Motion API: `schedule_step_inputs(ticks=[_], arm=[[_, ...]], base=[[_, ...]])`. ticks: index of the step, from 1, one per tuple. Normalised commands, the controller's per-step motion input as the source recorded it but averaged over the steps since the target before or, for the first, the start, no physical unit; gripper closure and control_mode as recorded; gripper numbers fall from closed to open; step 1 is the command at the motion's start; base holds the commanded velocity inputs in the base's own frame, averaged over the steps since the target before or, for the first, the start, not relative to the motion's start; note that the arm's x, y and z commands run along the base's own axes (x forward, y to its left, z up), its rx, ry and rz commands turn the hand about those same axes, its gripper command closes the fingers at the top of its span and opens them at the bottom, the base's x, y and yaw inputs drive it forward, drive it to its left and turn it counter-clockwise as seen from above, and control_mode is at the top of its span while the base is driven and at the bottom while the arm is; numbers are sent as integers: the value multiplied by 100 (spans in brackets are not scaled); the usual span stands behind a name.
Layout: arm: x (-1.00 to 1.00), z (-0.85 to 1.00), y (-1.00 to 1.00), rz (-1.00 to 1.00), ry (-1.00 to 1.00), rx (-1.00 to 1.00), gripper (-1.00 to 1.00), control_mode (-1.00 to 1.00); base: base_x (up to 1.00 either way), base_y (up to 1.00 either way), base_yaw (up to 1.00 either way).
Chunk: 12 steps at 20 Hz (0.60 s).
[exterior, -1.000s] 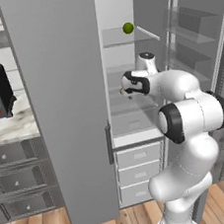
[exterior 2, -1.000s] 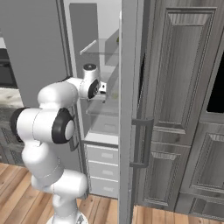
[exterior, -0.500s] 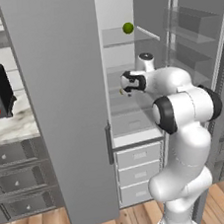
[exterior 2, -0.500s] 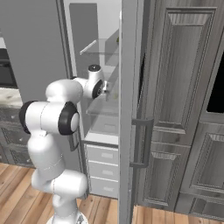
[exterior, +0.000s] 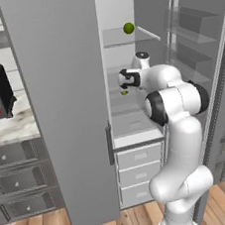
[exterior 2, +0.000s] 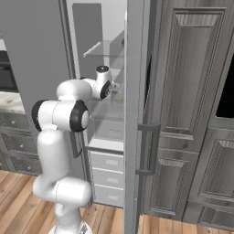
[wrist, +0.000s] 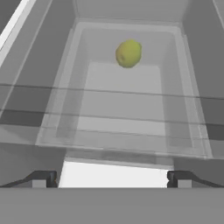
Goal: Fully open the fridge drawer.
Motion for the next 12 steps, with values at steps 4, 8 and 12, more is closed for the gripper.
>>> schedule_step_inputs(ticks=[4,8,12], arm=[[50,-24,-9,0,0,0,-100,-100],[51,-24,-4,0,0,0,-100,-100],[46,-22,0,0,0,0,-100,-100]], base=[[0,0,0],[0,0,0],[0,0,0]])
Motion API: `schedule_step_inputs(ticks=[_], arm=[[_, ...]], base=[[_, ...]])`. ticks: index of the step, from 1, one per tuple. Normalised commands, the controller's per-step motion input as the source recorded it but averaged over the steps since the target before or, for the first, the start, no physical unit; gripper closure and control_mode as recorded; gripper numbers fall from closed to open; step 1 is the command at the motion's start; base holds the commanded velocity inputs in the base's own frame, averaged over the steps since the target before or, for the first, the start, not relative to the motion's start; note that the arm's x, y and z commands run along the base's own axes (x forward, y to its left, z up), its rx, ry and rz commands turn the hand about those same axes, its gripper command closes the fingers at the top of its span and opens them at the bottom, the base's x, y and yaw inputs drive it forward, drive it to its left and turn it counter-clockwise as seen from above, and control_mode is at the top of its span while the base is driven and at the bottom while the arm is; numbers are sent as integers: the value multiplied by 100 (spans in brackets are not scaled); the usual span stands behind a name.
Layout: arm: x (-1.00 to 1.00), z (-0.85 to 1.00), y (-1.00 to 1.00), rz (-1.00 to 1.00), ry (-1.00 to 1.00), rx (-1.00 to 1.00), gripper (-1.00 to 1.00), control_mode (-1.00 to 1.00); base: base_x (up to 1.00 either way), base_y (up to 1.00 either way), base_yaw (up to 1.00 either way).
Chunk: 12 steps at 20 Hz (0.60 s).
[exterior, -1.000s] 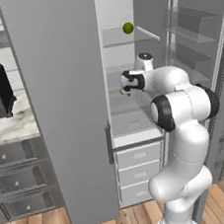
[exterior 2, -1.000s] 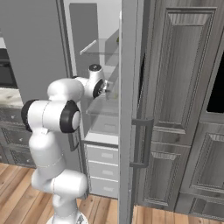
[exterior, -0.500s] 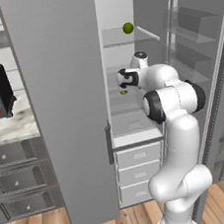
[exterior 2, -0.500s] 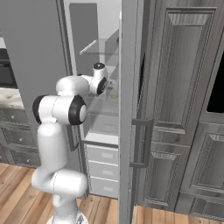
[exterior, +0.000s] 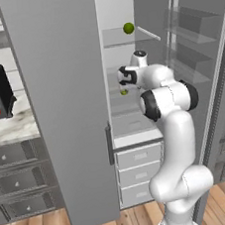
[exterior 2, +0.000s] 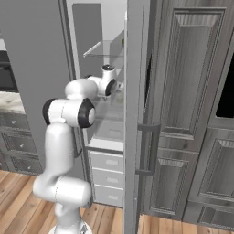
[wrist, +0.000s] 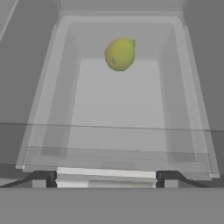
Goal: Fully open the fridge drawer.
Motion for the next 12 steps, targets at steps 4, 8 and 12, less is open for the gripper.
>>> schedule_step_inputs(ticks=[4,8,12], arm=[[44,-19,0,0,0,0,-100,-100],[4,-54,-1,0,0,0,-100,-100],[-26,-83,-4,0,0,0,-100,-100]], base=[[0,0,0],[0,0,0],[0,0,0]])
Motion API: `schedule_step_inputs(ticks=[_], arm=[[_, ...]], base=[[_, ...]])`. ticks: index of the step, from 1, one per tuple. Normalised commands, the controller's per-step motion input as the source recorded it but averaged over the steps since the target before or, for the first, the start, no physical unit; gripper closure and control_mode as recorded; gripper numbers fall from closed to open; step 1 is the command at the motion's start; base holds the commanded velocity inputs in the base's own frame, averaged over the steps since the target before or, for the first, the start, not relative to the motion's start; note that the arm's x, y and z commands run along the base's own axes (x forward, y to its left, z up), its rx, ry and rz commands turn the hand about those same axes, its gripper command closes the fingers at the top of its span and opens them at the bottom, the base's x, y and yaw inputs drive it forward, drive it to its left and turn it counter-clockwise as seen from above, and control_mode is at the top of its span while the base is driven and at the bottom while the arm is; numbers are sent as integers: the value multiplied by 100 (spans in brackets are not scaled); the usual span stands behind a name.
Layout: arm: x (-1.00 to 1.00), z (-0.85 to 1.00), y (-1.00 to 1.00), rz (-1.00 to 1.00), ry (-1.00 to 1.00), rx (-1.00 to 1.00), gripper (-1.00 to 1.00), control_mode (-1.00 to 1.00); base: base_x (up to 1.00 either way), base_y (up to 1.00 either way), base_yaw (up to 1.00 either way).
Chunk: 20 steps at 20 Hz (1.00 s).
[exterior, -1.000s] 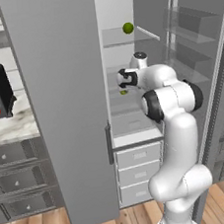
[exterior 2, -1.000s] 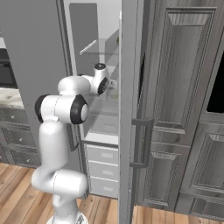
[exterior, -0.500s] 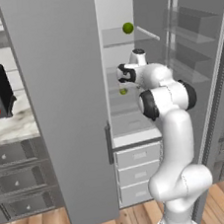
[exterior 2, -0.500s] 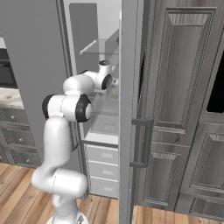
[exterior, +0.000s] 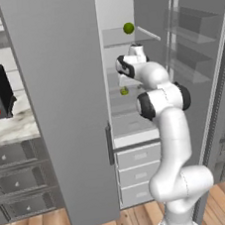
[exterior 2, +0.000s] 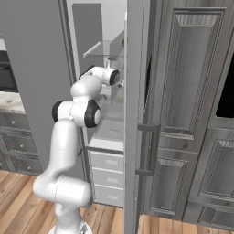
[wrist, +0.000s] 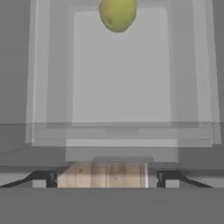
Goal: Fully open the fridge drawer.
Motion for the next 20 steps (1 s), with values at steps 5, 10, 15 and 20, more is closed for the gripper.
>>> schedule_step_inputs(ticks=[5,10,15,20], arm=[[-78,-100,-2,-2,-2,-5,-100,-100],[-94,-85,-3,-1,0,-3,-100,-100],[-100,-35,-12,0,-2,0,-100,-100],[-100,0,-8,0,-5,1,-100,-100]], base=[[0,0,0],[0,0,0],[0,0,0],[0,0,0]])
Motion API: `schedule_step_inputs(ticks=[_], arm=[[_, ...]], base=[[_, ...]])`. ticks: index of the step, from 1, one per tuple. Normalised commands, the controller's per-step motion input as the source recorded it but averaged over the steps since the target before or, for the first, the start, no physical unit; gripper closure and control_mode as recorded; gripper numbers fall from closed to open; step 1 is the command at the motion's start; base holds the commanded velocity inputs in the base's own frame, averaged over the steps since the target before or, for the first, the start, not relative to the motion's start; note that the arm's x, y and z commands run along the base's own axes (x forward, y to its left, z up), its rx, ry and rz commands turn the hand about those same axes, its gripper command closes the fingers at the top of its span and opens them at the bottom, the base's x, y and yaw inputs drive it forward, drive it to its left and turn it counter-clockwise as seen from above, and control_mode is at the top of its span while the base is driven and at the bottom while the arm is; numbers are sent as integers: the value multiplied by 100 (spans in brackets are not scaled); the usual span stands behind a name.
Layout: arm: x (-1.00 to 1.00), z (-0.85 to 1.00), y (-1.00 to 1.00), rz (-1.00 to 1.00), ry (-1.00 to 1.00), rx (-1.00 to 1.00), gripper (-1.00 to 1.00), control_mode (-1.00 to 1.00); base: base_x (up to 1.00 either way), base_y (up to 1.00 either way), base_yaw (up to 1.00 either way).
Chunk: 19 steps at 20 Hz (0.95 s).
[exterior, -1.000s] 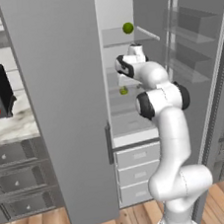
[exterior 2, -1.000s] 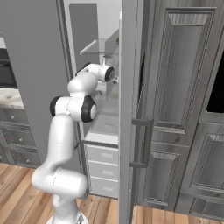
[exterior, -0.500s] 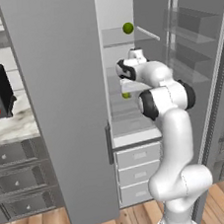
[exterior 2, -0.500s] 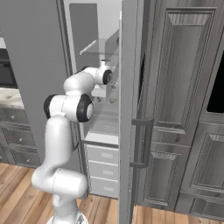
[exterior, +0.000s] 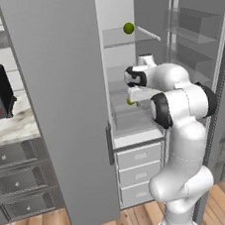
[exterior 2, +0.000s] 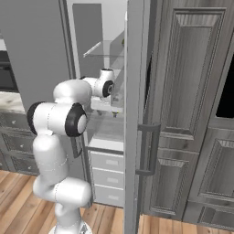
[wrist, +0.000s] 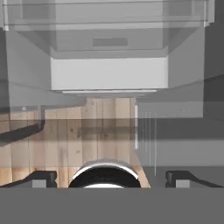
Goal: Fully open the fridge drawer.
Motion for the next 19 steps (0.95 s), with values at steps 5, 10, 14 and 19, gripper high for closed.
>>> schedule_step_inputs(ticks=[5,10,14,19], arm=[[-75,45,13,4,-9,0,-100,-100],[-12,96,39,0,-24,0,-100,-100],[-80,52,30,0,-22,-3,-100,-100],[-74,47,21,0,-23,-1,-100,-100]], base=[[0,0,0],[0,0,0],[0,0,0],[0,0,0]])
